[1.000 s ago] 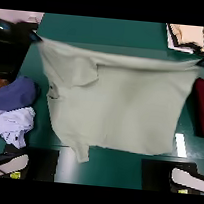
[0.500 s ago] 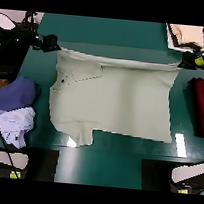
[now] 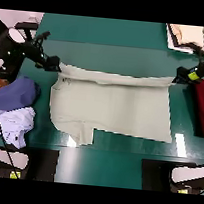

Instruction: Fold the shirts.

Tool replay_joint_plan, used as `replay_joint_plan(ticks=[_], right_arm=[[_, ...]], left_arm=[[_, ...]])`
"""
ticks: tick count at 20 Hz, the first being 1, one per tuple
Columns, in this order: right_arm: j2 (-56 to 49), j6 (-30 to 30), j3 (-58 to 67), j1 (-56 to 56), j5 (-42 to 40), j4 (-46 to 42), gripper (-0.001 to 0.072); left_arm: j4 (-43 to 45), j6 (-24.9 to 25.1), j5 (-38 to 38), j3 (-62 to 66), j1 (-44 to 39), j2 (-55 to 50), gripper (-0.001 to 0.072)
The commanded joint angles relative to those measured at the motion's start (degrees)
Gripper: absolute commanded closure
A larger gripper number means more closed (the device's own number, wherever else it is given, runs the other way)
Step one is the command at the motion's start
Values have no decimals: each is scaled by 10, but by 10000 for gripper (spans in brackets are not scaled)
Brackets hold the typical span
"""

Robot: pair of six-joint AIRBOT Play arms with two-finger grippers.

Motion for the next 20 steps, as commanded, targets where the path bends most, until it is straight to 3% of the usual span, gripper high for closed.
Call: replay_joint_plan(ticks=[1,2,3,4,5,8,11,13,16,20], right_arm=[[27,-1,-93,6,-44,4,693],[28,8,-105,6,-44,4,686],[28,9,-112,6,-43,4,534],[28,9,-114,4,-36,4,362],[29,8,-111,-1,-18,4,349],[78,7,-132,-16,-2,4,349],[175,7,-197,-45,-3,4,340],[228,7,-237,-57,-7,4,249],[282,7,-278,-56,-16,5,250],[308,7,-293,-32,-29,4,251]], left_arm=[[1,-2,5,-61,0,0,676],[0,-6,4,-69,0,0,510],[1,-5,0,-72,0,0,188],[0,-6,-11,-71,0,1,179],[1,-6,-27,-70,1,7,224],[50,-19,-55,-90,2,81,225],[103,-57,-39,-207,2,208,225],[83,-67,-39,-305,2,279,224],[38,-81,-37,-449,2,363,224],[11,-81,-16,-561,2,400,224]])
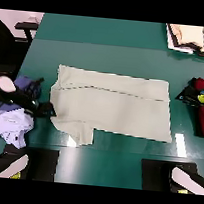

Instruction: Fold the shirts.

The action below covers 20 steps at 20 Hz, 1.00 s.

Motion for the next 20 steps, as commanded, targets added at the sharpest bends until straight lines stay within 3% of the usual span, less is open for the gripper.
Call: replay_joint_plan(ticks=[1,6,9,11,15,20], right_arm=[[25,0,-17,18,-9,0,251],[25,0,-17,49,-17,0,251],[25,0,-17,49,-17,0,251],[25,0,-17,42,-1,-1,251],[31,-25,-42,-21,46,-5,251],[75,-55,-205,-188,68,-7,250]], left_arm=[[-28,-6,26,-97,0,35,224],[-80,4,112,-134,0,35,225],[-116,30,113,-134,0,35,230],[-121,34,104,-134,0,37,683],[-115,44,50,-110,0,86,682],[-92,25,14,-73,0,177,681]])
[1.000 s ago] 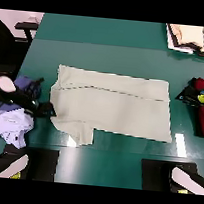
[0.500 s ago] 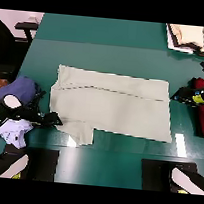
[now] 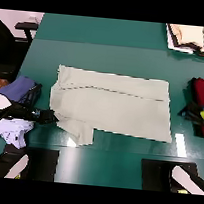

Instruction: Fold the shirts.

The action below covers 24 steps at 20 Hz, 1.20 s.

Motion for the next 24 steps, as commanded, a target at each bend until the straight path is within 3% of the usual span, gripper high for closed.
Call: replay_joint_plan(ticks=[1,5,10,11,12,13,15,21,24], right_arm=[[19,-21,-104,-106,13,0,250],[-24,-22,-181,-134,9,8,252],[-65,-21,-183,-48,-24,7,265],[-63,-20,-176,-33,-28,6,296],[-60,-20,-167,-18,-31,6,406],[-53,-21,-160,-7,-33,5,462],[-31,-21,-147,11,-31,1,681],[88,-21,-80,26,29,0,693],[124,-10,-47,26,40,2,694]], left_arm=[[10,-9,-29,19,0,37,681],[10,-9,-31,18,0,37,680],[10,-9,-31,18,0,37,680],[12,-9,-31,18,0,37,680],[16,-9,-36,18,0,37,680],[18,-9,-46,18,0,37,680],[19,-9,-86,21,0,37,682],[37,-41,-174,93,0,108,683],[39,-40,-156,149,0,101,683]])
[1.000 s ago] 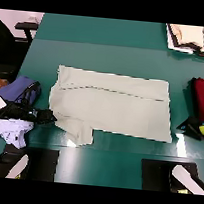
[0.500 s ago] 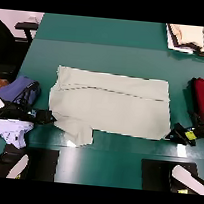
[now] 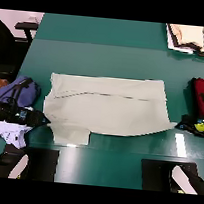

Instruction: Fold the shirts.

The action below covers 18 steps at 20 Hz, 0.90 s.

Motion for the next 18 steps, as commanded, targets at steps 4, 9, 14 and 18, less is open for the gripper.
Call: replay_joint_plan(ticks=[4,9,14,18], right_arm=[[-24,8,108,30,0,2,694],[-201,13,264,100,-54,6,694],[-365,33,414,127,-66,7,694],[-456,35,484,120,-72,70,691]], left_arm=[[12,26,79,91,0,-88,683],[13,77,179,200,0,-282,681],[14,82,268,283,0,-434,679],[3,80,329,290,0,-480,676]])
